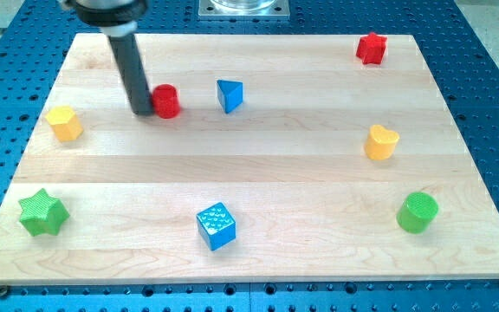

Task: Place the green star to the top left side of the board

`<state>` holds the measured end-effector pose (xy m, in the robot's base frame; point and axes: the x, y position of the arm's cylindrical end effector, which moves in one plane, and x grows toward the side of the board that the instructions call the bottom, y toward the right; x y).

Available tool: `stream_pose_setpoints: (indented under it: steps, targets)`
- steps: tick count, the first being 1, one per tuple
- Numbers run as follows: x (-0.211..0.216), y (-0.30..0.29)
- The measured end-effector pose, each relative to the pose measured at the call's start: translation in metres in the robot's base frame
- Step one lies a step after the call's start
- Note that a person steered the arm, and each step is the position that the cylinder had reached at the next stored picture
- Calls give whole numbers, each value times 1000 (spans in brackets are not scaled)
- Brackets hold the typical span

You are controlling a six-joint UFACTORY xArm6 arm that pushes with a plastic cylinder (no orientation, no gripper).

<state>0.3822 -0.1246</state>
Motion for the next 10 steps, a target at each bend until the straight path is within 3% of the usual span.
stream_pose_setpoints:
  steps: [1, 3, 4, 5, 10]
  targets:
    - [19, 92]
    - [9, 11]
    - [-24, 22]
    - [-30, 32]
    - [-11, 53]
